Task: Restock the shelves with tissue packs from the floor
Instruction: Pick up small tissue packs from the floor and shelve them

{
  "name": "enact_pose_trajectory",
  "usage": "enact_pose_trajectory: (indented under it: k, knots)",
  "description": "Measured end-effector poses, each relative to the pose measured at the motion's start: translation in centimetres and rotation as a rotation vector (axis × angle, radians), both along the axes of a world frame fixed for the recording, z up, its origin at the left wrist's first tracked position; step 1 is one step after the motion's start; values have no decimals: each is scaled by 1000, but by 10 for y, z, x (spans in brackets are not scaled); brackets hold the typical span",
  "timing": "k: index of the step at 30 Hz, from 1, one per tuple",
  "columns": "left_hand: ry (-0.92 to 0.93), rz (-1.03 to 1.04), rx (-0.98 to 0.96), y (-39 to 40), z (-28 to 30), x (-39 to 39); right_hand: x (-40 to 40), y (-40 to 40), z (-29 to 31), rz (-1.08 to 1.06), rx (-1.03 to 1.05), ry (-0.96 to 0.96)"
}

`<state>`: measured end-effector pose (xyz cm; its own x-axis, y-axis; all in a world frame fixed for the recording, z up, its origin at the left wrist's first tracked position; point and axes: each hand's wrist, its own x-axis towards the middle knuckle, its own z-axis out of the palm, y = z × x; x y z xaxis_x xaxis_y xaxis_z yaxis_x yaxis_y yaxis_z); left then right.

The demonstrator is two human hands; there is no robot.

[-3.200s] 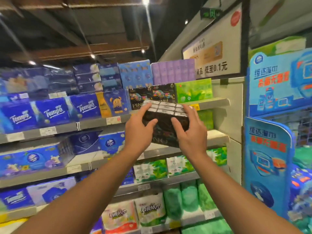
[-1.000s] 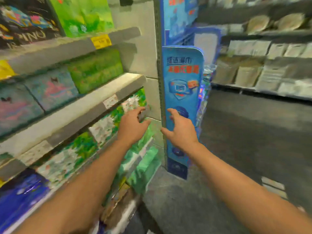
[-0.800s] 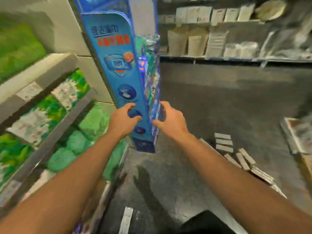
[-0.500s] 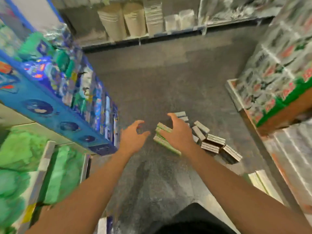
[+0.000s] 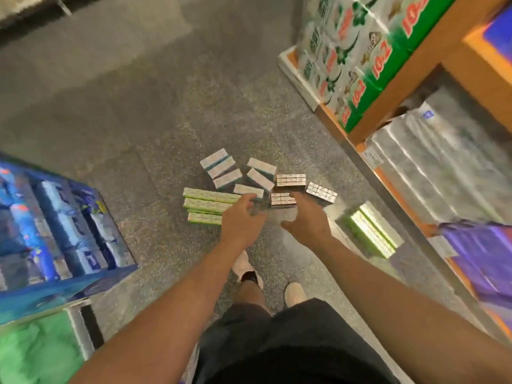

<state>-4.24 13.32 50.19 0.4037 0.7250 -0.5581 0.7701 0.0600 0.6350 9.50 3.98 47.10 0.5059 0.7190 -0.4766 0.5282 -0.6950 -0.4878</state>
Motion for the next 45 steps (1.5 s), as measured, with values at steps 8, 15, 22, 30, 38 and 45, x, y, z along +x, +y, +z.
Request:
enact_pose_trajectory:
  k: [8, 15, 22, 30, 38, 45]
  knots:
    - [114, -155, -91, 75, -147, 79, 80, 59, -133, -151, -145, -44]
    - [254, -281, -84, 100, -362, 137, 131, 76, -354, -188, -277, 58]
    - [367, -205, -187, 69, -562, 152, 153, 69, -537, -226, -296, 118]
    - [207, 37, -232, 72, -612, 159, 152, 76, -582, -197, -244, 202]
    - [83, 11, -111, 113, -442, 169, 155, 100, -400, -271, -8, 77]
    - [-138, 44, 19, 190, -205, 140, 157, 177, -151, -234, 280, -47]
